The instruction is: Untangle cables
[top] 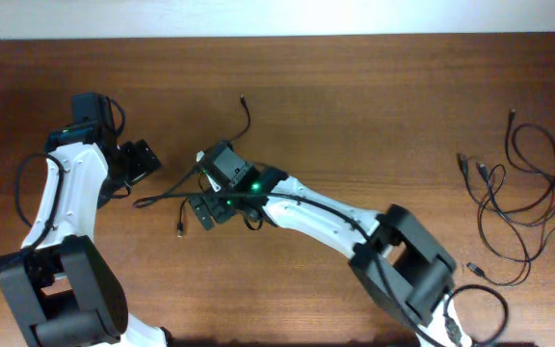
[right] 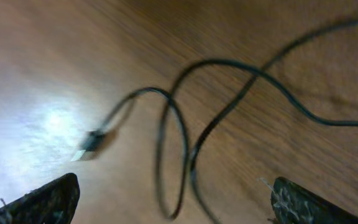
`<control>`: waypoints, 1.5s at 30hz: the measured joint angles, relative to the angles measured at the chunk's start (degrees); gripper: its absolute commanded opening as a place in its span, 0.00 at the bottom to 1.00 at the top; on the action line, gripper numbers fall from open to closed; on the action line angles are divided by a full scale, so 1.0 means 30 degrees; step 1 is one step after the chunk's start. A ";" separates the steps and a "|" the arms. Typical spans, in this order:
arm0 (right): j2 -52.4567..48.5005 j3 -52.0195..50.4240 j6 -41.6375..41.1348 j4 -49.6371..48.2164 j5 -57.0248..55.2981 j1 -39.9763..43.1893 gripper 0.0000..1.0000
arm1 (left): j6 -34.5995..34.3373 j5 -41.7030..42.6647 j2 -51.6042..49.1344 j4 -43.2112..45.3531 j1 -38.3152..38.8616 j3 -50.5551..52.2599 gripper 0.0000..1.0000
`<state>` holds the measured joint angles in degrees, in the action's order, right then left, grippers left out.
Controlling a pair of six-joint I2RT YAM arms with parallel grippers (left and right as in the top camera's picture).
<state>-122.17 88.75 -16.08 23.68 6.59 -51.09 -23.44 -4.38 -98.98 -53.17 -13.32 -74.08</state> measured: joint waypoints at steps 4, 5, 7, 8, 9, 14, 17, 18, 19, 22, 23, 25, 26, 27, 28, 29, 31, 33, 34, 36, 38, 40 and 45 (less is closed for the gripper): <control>-0.1239 0.0000 -0.0007 -0.0721 -0.0262 0.0000 0.18 | 0.0000 -0.0058 0.0000 -0.0007 0.0007 0.0007 0.99; -0.1304 0.0000 0.0036 -0.0721 -0.0401 0.0000 0.09 | 0.0000 -0.0058 0.0000 0.0000 0.0007 0.0000 0.99; -0.1304 0.0000 0.0015 -0.0736 -0.0488 0.0000 0.04 | 0.0000 -0.0058 0.0000 0.0000 0.0007 0.0000 0.99; -0.1304 0.0000 -0.0044 -0.0692 -0.0539 0.0000 0.04 | 0.0000 -0.0058 0.0000 -0.0007 0.0007 0.0000 0.99; -0.1304 0.0000 -0.0022 -0.0568 -0.0554 0.0000 0.04 | 0.0000 -0.0058 0.0000 -0.0007 0.0007 0.0000 0.99; -0.1304 0.0000 0.0000 0.0634 -0.0641 0.0000 0.04 | 0.0000 -0.0058 0.0000 -0.0007 0.0007 0.0007 0.99; -0.1217 0.0248 0.0007 0.2732 -0.0532 0.0146 0.04 | 0.0000 -0.0058 0.0000 -0.0007 0.0007 0.0000 0.99; -0.1122 0.0306 0.0066 0.3249 -0.0393 0.0219 0.04 | 0.0000 -0.0058 0.0000 0.0000 0.0007 0.0007 0.99; -0.0765 0.0306 0.0248 0.3774 0.0000 0.0342 0.04 | 0.0000 -0.0058 0.0000 0.0000 0.0007 0.0007 0.99; 0.1443 0.0350 0.0495 0.4029 0.2055 0.0532 0.04 | 0.0000 -0.0058 0.0000 0.0000 0.0007 0.0007 0.99; 0.2514 0.0401 0.0517 0.4029 0.3555 0.0648 0.04 | 0.0000 -0.0058 0.0000 0.0000 0.0007 0.0007 0.99; 0.4007 0.0510 0.0561 0.4430 0.6397 0.1253 0.04 | 0.0000 -0.0058 0.0000 -0.0007 0.0007 0.0007 0.99; 0.4452 0.0510 0.0568 0.4575 0.7701 0.1843 0.04 | 0.0000 -0.0058 0.0000 -0.0007 0.0007 0.0007 0.99; 0.4772 0.0525 0.0583 0.4787 0.8947 0.2616 0.04 | 0.0000 -0.0058 0.0000 0.0007 0.0007 0.0007 0.99; 0.4983 0.0532 0.0568 0.5224 1.0040 0.3519 0.04 | 0.0000 -0.0058 0.0000 -0.0007 0.0007 0.0007 0.99; 0.5144 0.0554 0.0576 0.5858 1.1060 0.4845 0.04 | 0.0000 -0.0066 0.0000 0.0000 0.0007 0.0007 0.99; 0.5151 0.0612 0.0583 0.7519 1.1555 0.6776 0.04 | 0.0000 -0.0066 0.0000 -0.0015 0.0007 0.0007 0.99; 0.5144 0.0612 0.0576 0.8539 1.1089 0.8480 0.04 | 0.0000 -0.0058 0.0000 -0.0007 0.0007 0.0007 0.99; 0.5144 0.0612 0.0568 0.8808 1.0644 0.9377 0.04 | 0.0000 -0.0066 0.0000 0.0000 0.0007 0.0007 0.99; 0.5158 0.0612 0.0583 0.9551 0.8510 1.0805 0.04 | 0.0000 -0.0066 0.0000 0.0000 0.0007 0.0007 0.99; 0.5158 0.0612 0.0576 0.9908 0.6207 1.2648 0.04 | 0.0000 -0.0058 0.0000 0.0000 0.0007 0.0022 0.99; 0.5151 0.0612 0.0568 1.0098 0.4969 1.3967 0.04 | 0.0000 -0.0066 0.0000 0.0000 0.0007 0.0022 0.99; 0.4918 0.0590 0.0590 0.9726 0.3322 1.6553 0.04 | 0.0000 -0.0058 0.0000 -0.0007 0.0007 0.0022 0.99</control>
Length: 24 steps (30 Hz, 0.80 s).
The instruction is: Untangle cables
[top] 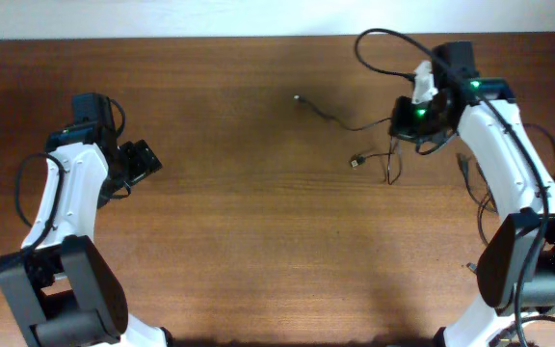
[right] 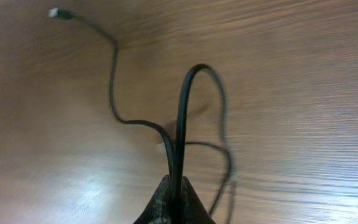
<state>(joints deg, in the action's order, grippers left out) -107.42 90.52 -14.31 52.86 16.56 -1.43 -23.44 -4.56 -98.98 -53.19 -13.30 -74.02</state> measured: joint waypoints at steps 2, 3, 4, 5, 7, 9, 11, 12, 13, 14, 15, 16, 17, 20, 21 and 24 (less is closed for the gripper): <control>-0.0452 0.0000 -0.0007 -0.0175 -0.1122 0.1239 0.05 | 0.0000 0.0000 0.0000 0.0000 0.0000 0.0000 0.99; -0.0692 0.0000 -0.0007 -0.0240 -0.1443 0.1719 0.06 | 0.0000 0.0000 0.0000 0.0000 0.0000 0.0000 0.99; -0.0962 0.0000 -0.0015 -0.0335 -0.1705 0.2229 0.07 | 0.0000 0.0000 0.0000 0.0000 0.0000 0.0000 0.99; -0.1188 0.0000 -0.0007 -0.0495 -0.1807 0.2703 0.11 | 0.0000 0.0000 0.0000 0.0007 0.0000 0.0000 0.99; -0.1617 0.0000 0.0015 -0.0940 -0.2062 0.3694 0.16 | 0.0000 0.0000 0.0000 0.0015 0.0000 0.0000 0.99; -0.1843 0.0000 0.0058 -0.1326 -0.2149 0.4393 0.18 | 0.0000 0.0000 0.0000 0.0007 0.0000 0.0000 0.99; -0.2011 0.0000 0.0080 -0.1705 -0.2208 0.4889 0.52 | 0.0000 -0.0007 0.0000 0.0000 0.0000 0.0000 0.99; -0.2120 -0.0015 0.0117 -0.1945 -0.2222 0.5115 0.80 | 0.0000 0.0000 0.0000 0.0000 0.0000 0.0000 0.99; -0.2222 -0.0015 0.0095 -0.2164 -0.2229 0.5304 0.96 | 0.0000 -0.0007 0.0000 0.0007 0.0000 0.0000 0.99; -0.2251 -0.0015 0.0022 -0.2215 -0.2215 0.5428 0.99 | 0.0000 0.0000 0.0000 0.0000 0.0000 0.0000 0.99; -0.2259 -0.0015 0.0044 -0.2215 -0.2229 0.5472 0.99 | 0.0000 0.0000 0.0000 0.0000 0.0000 0.0000 0.99; -0.2259 -0.0029 0.0051 -0.2215 -0.2200 0.5464 0.98 | 0.0000 0.0000 0.0000 0.0000 0.0000 0.0000 0.99; -0.2259 -0.0109 0.0051 -0.2251 -0.2120 0.5428 0.99 | 0.0000 0.0000 0.0000 0.0000 0.0000 0.0000 0.99; -0.2259 -0.0525 0.0051 -0.2470 -0.1435 0.4619 0.99 | 0.0000 -0.0007 0.0000 0.0000 0.0000 0.0000 0.99; -0.2273 -0.0525 0.0051 -0.2499 -0.1413 0.4444 1.00 | 0.0000 -0.0007 0.0000 0.0000 0.0000 0.0000 0.99; -0.2273 -0.0532 0.0976 -0.2769 -0.1049 0.2353 0.84 | 0.0000 0.0000 0.0000 0.0000 0.0000 0.0000 0.99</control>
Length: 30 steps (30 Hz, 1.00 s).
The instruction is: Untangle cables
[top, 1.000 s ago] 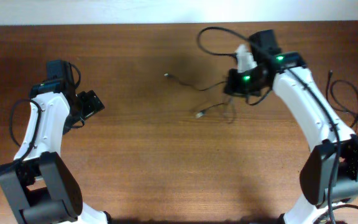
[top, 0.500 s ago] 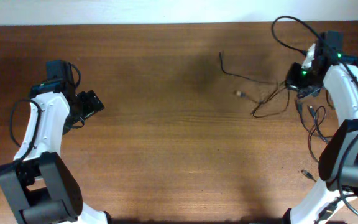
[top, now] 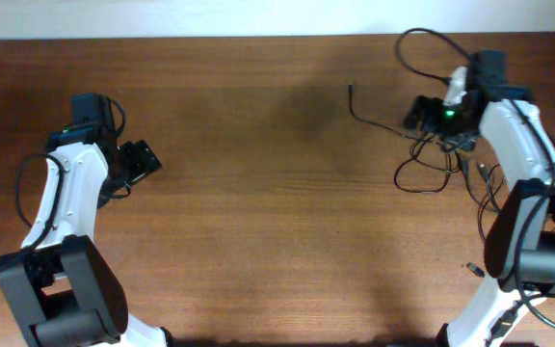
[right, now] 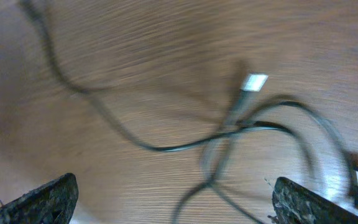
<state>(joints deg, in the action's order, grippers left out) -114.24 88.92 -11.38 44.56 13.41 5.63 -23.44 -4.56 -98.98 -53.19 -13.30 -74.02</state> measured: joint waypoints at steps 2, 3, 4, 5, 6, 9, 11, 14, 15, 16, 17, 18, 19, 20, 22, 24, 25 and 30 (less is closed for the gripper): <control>-0.0015 -0.0007 0.2499 -0.0539 0.0029 -0.1311 0.84 | 0.0000 0.0000 0.0000 0.0007 0.0000 0.0000 0.99; -0.0022 -0.0007 0.3708 -0.0729 -0.0131 -0.2157 0.84 | 0.0000 -0.0007 0.0000 0.0007 0.0000 0.0000 0.99; -0.0022 -0.0007 0.4153 -0.1005 -0.0568 -0.2688 0.85 | 0.0000 -0.0007 0.0000 0.0000 0.0000 0.0000 0.99; -0.0036 -0.0007 0.4772 -0.1457 -0.1421 -0.3257 0.86 | 0.0000 0.0000 0.0000 0.0007 0.0000 0.0000 0.99; -0.0051 -0.0007 0.5013 -0.1698 -0.1923 -0.3475 0.86 | 0.0000 -0.0007 0.0000 0.0007 0.0000 0.0000 0.99; -0.0386 -0.0007 0.5493 -0.2586 -0.2783 -0.3694 0.86 | 0.0000 0.0000 0.0000 0.0000 0.0000 0.0000 0.99; -0.1348 -0.0007 0.5523 -0.3155 -0.3067 -0.3701 0.45 | 0.0000 0.0000 0.0000 0.0007 0.0000 0.0000 0.99; -0.3177 -0.0044 0.5748 -0.3308 -0.3257 -0.3701 0.04 | 0.0000 0.0000 0.0000 0.0007 0.0000 0.0000 0.99; -0.3279 -0.0102 0.5552 -0.3235 -0.3257 -0.3701 0.04 | 0.0000 0.0000 0.0000 0.0000 0.0000 0.0000 0.99; -0.3228 -0.0109 0.5421 -0.2951 -0.3315 -0.3694 0.04 | 0.0000 0.0000 0.0000 0.0000 0.0000 0.0000 0.99; -0.3038 -0.0102 0.5348 -0.2492 -0.3330 -0.3694 0.04 | 0.0000 -0.0007 0.0000 0.0000 0.0000 0.0000 0.99; -0.2834 -0.0036 0.5297 -0.2018 -0.3330 -0.3636 0.04 | 0.0000 0.0000 0.0000 0.0000 0.0000 0.0000 0.99; -0.2310 0.0160 0.5268 -0.1049 -0.3330 -0.3563 0.04 | 0.0000 0.0000 0.0000 0.0007 0.0000 0.0000 0.99; -0.1501 0.0379 0.5238 -0.0430 -0.3330 -0.3453 0.04 | 0.0000 -0.0007 0.0000 0.0000 0.0000 0.0000 0.99; 0.0546 0.0860 0.4590 0.1311 -0.3359 -0.2980 0.04 | 0.0000 -0.0007 0.0000 -0.0007 0.0000 0.0000 0.99; 0.1435 0.1173 0.3891 0.3016 -0.3497 -0.2368 0.04 | 0.0000 0.0000 0.0000 -0.0007 0.0000 0.0000 0.99; 0.1399 0.1137 0.3679 0.4051 -0.3548 -0.2040 0.22 | 0.0000 0.0000 0.0000 -0.0015 0.0000 0.0000 0.99; 0.1122 -0.0947 0.3147 0.3920 -0.3679 -0.0634 0.99 | 0.0000 -0.0007 0.0000 -0.0007 0.0000 0.0000 0.99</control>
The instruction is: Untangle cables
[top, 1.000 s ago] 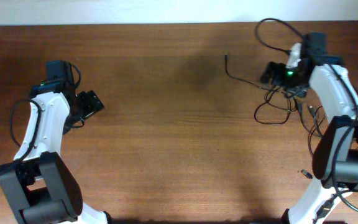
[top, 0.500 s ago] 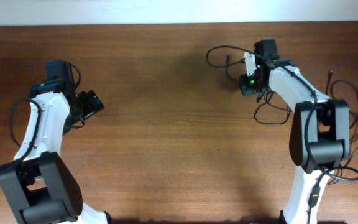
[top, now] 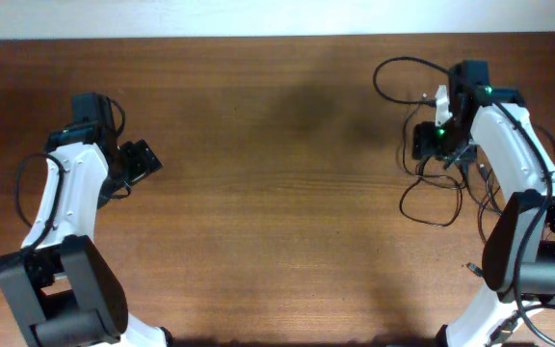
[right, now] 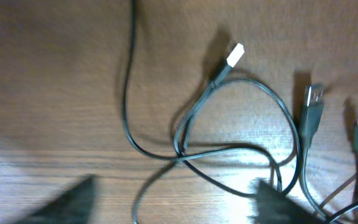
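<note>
A thin black cable (top: 430, 206) lies in loose loops at the table's right side, with one loop (top: 385, 73) reaching toward the back. In the right wrist view the cable (right: 229, 149) crosses itself and ends in a white-tipped plug (right: 234, 55). My right gripper (top: 425, 145) hangs over these loops; its two blurred fingers (right: 73, 198) stand wide apart, so the gripper (right: 176, 183) is open and holds nothing. My left gripper (top: 141, 160) rests far off at the left, with its jaws too small to read.
More black cables (top: 482, 181) lie just right of the loops, partly under my right arm. Two of their metal plugs (right: 312, 99) show at the right edge of the wrist view. The table's back edge runs close behind.
My right gripper, open then and now, has shifted slightly nearer over the dropped cable. The cable's loops lie more gathered beneath it. The left arm has not moved.
My right gripper stood open over a cable at the table's middle left. Then it was shut on that cable near the back right. A moment later it was open with the cable lying beside the other cables, where it still lies.
</note>
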`<control>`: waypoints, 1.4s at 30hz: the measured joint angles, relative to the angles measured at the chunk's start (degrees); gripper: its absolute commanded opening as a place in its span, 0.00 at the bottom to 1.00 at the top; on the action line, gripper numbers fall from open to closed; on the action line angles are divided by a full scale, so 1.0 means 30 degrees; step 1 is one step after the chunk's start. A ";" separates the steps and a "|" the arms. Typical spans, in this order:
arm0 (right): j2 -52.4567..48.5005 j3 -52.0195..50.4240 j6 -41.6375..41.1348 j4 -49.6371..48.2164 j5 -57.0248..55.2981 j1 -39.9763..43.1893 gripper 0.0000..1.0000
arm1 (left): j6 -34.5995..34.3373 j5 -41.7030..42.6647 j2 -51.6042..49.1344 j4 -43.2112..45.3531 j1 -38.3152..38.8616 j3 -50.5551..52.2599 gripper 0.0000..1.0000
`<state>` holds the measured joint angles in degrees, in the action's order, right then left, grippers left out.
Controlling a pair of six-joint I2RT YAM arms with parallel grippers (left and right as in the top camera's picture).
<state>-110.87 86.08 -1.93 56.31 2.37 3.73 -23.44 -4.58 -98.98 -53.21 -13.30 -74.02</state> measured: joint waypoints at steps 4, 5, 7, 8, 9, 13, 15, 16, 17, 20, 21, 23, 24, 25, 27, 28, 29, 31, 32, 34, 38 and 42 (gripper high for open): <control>-0.0036 -0.1239 -0.0007 -0.1355 0.0000 0.0080 0.99 | 0.0000 0.0007 0.0000 -0.0007 0.0000 0.0000 0.99; -0.0036 -0.1435 -0.0015 -0.1355 0.0000 0.0080 0.99 | 0.0000 0.0007 0.0000 0.0000 0.0000 0.0000 0.99; -0.0036 -0.1508 0.0000 -0.1377 0.0000 0.0080 0.99 | 0.0000 0.0007 0.0000 0.0000 0.0000 0.0000 0.99; -0.0036 -0.1508 0.0000 -0.1377 0.0000 0.0080 0.98 | 0.0007 0.0000 0.0000 0.0000 0.0000 0.0000 0.99; -0.0036 -0.1508 0.0000 -0.1384 0.0000 0.0080 0.99 | 0.0000 0.0000 0.0000 0.0000 0.0000 0.0000 0.99; -0.0036 -0.1508 -0.0007 -0.1377 0.0000 0.0080 0.99 | 0.0000 0.0007 0.0000 0.0000 0.0000 0.0000 0.99; -0.0036 -0.1508 -0.0015 -0.1384 0.0000 0.0080 0.99 | 0.0000 0.0000 0.0000 0.0000 0.0000 0.0000 0.99; -0.0036 -0.1508 -0.0015 -0.1384 0.0000 0.0080 0.99 | 0.0000 0.0007 0.0000 0.0000 0.0000 0.0000 0.99; -0.0036 -0.1508 0.0000 -0.1377 0.0000 0.0080 0.99 | 0.0000 0.0007 0.0000 0.0000 0.0000 0.0000 0.99; -0.0036 -0.1508 -0.0007 -0.1377 0.0000 0.0080 0.99 | 0.0000 0.0007 0.0000 0.0000 0.0000 0.0000 0.99; -0.0036 -0.1508 -0.0007 -0.1384 0.0000 0.0080 0.99 | 0.0000 0.0007 0.0000 0.0007 0.0000 0.0000 0.99; -0.0036 -0.1508 0.0000 -0.1384 0.0000 0.0080 0.98 | 0.0000 0.0007 0.0000 0.0000 0.0000 0.0000 0.99; -0.0036 -0.1515 -0.0029 -0.1457 0.0000 0.0080 0.99 | 0.0000 0.0007 0.0000 0.0000 0.0000 0.0000 0.99; -0.0036 -0.1515 -0.0022 -0.1523 0.0000 0.0080 0.99 | 0.0000 0.0007 0.0000 0.0000 0.0000 0.0000 0.99; -0.0328 -0.1523 -0.0015 -0.1515 0.0000 0.0080 0.99 | 0.0000 0.0007 0.0000 0.0000 0.0000 0.0000 0.99; -0.0415 -0.1523 0.0000 -0.1515 0.0000 0.0080 0.99 | 0.0000 0.0000 0.0000 0.0000 0.0000 0.0000 0.99; -0.0437 -0.1523 -0.0007 -0.1515 0.0000 0.0080 0.98 | 0.0000 0.0007 0.0000 0.0000 0.0000 0.0000 0.99; -0.0437 -0.1523 -0.0015 -0.1515 -0.0007 0.0051 0.99 | 0.0000 0.0000 0.0000 0.0000 0.0000 0.0000 0.99; -0.0437 -0.1523 -0.0007 -0.1515 0.0000 -0.0066 0.99 | 0.0000 0.0007 0.0000 0.0000 0.0000 0.0000 0.99; -0.0386 -0.1523 -0.0007 -0.1515 0.0000 -0.0262 0.99 | 0.0000 0.0007 0.0000 0.0000 0.0000 0.0000 0.99; 0.2426 -0.1661 -0.0007 -0.1523 0.0000 -0.0386 0.99 | 0.0000 0.0007 0.0000 0.0000 0.0000 0.0000 0.99; 0.7614 -0.1661 0.0000 -0.1515 0.0000 -0.0386 0.99 | 0.0000 0.0007 0.0000 -0.0007 0.0000 0.0000 0.99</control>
<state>-88.03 81.10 -1.93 51.77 2.37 2.57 -23.44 -4.56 -98.98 -53.23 -13.30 -74.02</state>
